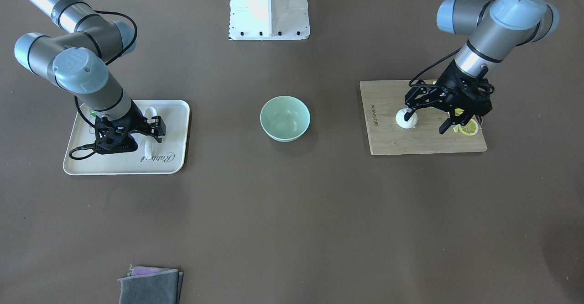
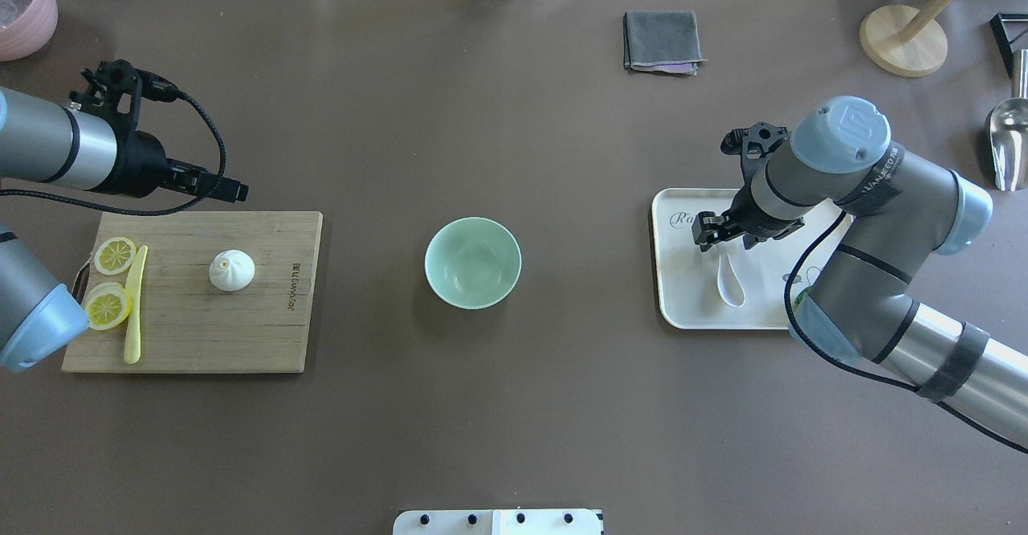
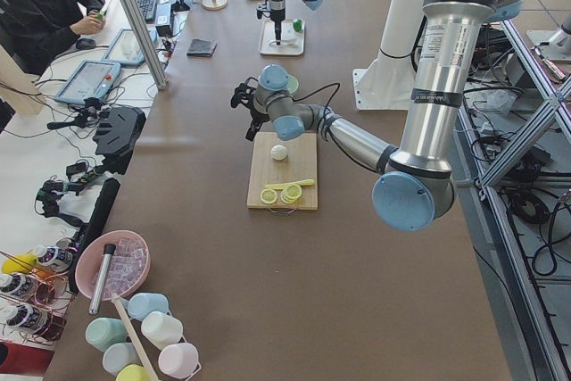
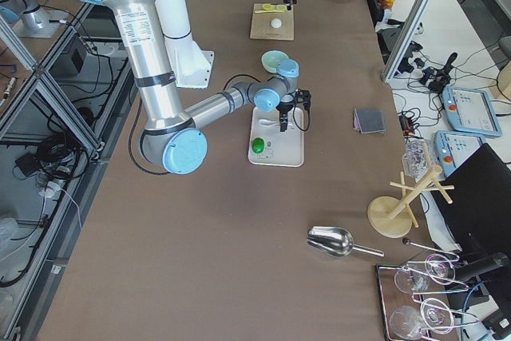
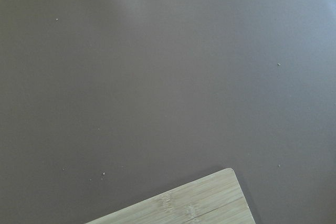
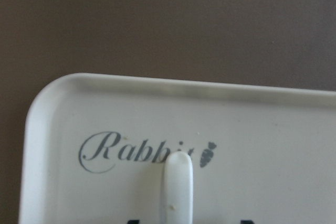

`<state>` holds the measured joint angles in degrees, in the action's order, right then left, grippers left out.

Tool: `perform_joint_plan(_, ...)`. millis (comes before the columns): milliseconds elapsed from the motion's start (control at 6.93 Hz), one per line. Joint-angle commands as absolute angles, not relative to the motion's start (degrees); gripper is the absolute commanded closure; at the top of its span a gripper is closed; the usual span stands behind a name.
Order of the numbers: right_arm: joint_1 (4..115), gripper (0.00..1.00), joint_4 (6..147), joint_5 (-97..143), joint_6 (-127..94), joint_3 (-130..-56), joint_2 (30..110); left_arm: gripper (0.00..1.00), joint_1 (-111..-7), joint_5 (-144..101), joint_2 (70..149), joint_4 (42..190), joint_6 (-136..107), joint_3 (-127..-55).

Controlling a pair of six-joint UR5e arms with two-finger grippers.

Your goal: Put spoon and bun in bowl

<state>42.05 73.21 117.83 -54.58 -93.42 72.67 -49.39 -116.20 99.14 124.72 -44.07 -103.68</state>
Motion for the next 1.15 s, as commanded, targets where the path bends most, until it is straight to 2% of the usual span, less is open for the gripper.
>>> perform_joint_plan(0, 41.84, 0.49, 73.21, 117.86, -55.62, -93.43, 72.6, 0.02, -49.39, -116.28, 99.14, 124.72, -43.77, -103.45)
perform_joint_plan(144, 41.75, 0.91, 73.21, 117.77, -55.72, -93.6, 72.68, 0.02, -49.39, -116.37, 99.14, 124.72, -43.77, -103.53)
perform_joint_plan(288, 41.75, 1.0, 73.21, 117.77, -55.72, -93.95, 72.69, 0.02, -49.39, -116.37, 99.14, 124.72, -44.12, -103.71)
perform_joint_plan(577, 42.88, 1.0, 75.22, 118.38, -57.38, -97.01, 72.34, 0.02, -49.13, -115.76, 99.14, 124.63, -44.21, -103.19)
perform_joint_plan(865, 43.07, 1.0, 88.53, 118.39, -57.57, -105.96, 69.72, 0.02, -45.64, -112.44, 96.0, 124.72, -44.12, -103.79)
perform_joint_plan(1010, 42.98, 1.0, 89.38, 118.39, -58.35, -106.69, 68.57, 0.02, -43.88, -111.89, 94.76, 124.72, -44.12, -103.8)
